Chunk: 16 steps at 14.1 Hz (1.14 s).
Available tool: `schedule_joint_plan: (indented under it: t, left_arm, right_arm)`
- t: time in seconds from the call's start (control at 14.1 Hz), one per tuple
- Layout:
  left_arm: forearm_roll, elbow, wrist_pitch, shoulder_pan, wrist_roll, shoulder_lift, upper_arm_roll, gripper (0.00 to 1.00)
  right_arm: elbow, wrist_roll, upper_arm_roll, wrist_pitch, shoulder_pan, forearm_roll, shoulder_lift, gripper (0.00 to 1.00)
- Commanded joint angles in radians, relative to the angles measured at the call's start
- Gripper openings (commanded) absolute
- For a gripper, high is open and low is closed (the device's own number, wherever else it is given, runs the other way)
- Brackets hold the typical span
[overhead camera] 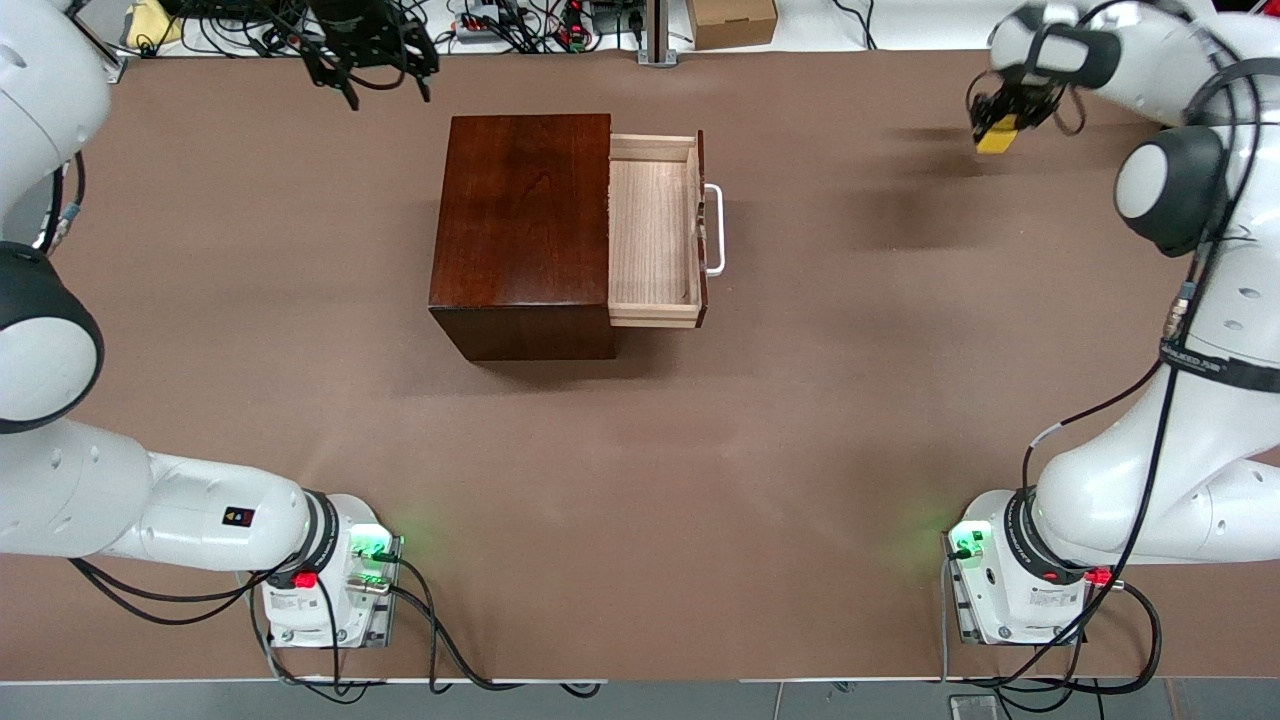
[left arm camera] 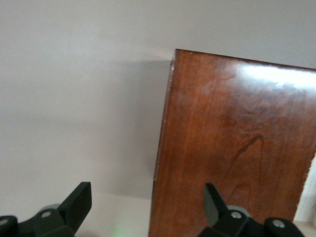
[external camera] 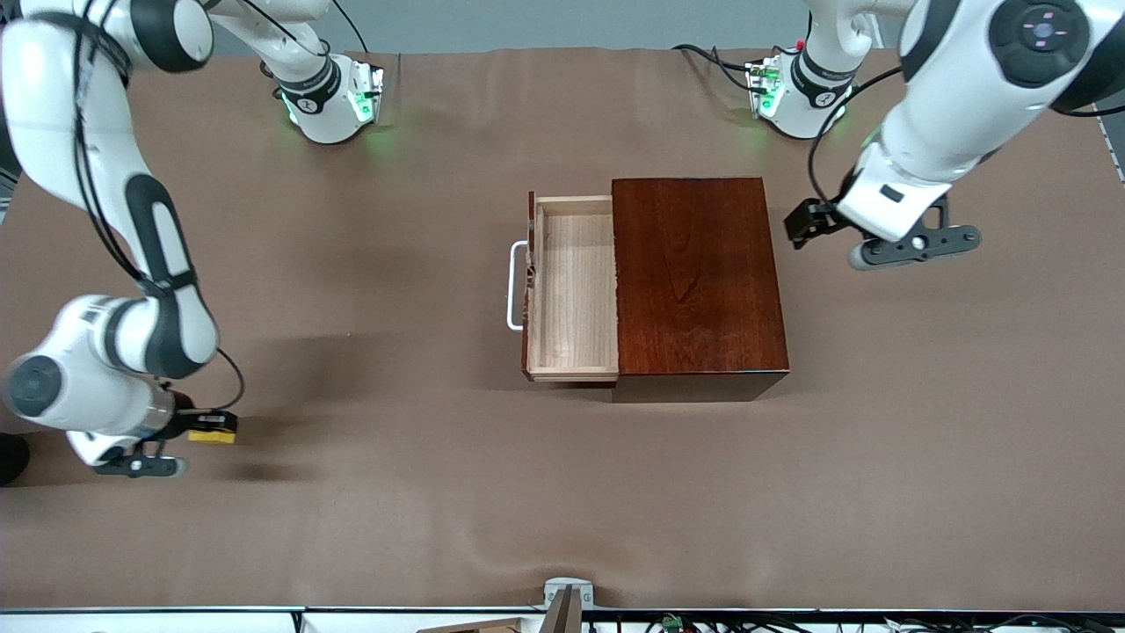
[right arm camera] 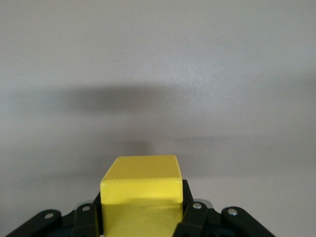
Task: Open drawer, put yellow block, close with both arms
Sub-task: 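Grasp the yellow cube with the right gripper while the left gripper withdraws, then carry the yellow cube with the right gripper over the open drawer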
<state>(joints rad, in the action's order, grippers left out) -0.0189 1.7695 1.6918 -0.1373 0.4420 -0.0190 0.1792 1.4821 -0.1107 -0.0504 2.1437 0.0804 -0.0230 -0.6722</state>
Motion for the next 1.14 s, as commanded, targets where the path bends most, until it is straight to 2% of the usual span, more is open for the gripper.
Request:
schedule_joint_plan:
  t: [0.0,0.21,0.43,0.64,0.78,0.92,1.06]
  left_arm:
    - [-0.027,0.025,-0.024,0.038,-0.084,-0.039,0.002,1.0]
    - [-0.039,0.022,-0.049,0.084,-0.164,-0.042,0.0,1.0]
    - [-0.044,0.016,-0.075,0.111,-0.187,-0.049,-0.001,1.0]
    - [-0.032,-0.005,-0.073,0.114,-0.207,-0.044,-0.004,1.0]
    - [-0.027,-0.019,-0.073,0.126,-0.215,-0.039,-0.004,1.0]
    - [-0.026,-0.025,-0.073,0.134,-0.264,-0.039,-0.004,1.0]
    - [-0.018,-0.036,-0.09,0.153,-0.301,-0.042,-0.007,1.0]
  right_arm:
    - [0.043,-0.061,0.007,-0.192,0.002,0.008,0.218,0.12]
    - [0.018,-0.058,0.01,-0.394,-0.005,0.008,0.348,0.09]
    - [-0.019,-0.005,0.015,-0.551,-0.036,0.002,0.405,0.09]
    - [-0.02,0.168,0.017,-0.584,-0.155,-0.009,0.43,0.03]
    - [-0.031,0.375,0.015,-0.575,-0.293,-0.015,0.427,0.03]
    - [-0.063,0.587,0.015,-0.567,-0.429,-0.024,0.41,0.03]
    - [-0.121,0.776,0.014,-0.512,-0.558,-0.038,0.347,0.02]
